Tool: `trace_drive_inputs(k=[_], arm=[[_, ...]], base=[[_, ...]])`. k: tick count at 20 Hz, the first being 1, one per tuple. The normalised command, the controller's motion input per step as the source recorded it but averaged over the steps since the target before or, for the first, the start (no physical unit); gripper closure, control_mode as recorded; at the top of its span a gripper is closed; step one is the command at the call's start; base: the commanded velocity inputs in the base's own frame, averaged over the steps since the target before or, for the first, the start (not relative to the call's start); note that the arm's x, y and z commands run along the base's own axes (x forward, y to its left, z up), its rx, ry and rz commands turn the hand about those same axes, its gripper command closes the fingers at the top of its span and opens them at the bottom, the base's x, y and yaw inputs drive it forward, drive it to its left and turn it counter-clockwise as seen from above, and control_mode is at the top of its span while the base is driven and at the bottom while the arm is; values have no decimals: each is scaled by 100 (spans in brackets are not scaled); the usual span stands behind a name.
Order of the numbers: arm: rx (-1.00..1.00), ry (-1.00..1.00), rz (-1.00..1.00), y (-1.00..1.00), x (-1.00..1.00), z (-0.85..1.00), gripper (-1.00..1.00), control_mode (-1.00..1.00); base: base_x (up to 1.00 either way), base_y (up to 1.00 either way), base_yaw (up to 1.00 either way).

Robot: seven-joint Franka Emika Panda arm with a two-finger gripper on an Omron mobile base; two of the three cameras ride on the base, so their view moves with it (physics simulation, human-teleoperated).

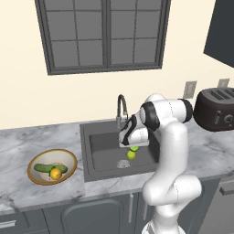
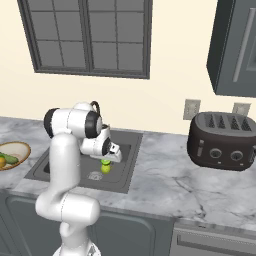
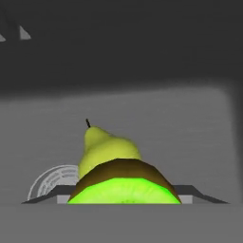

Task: There is a mixed pile of frozen fruits and vegetables on the counter. Locate all the frozen vegetables and place the items in a bowl on the counter. Take all the frozen fruits and defrost them in a running sink.

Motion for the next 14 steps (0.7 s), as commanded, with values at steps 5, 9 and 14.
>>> trace_drive_inputs(k=[5, 9, 14], arm=[[0, 2, 0, -10, 23, -32, 100, -100], [0, 3, 0, 1, 5, -22, 100, -100], [0, 6, 0, 7, 0, -12, -100, -100]], base=[[0, 0, 0], [0, 0, 0], [0, 0, 0]])
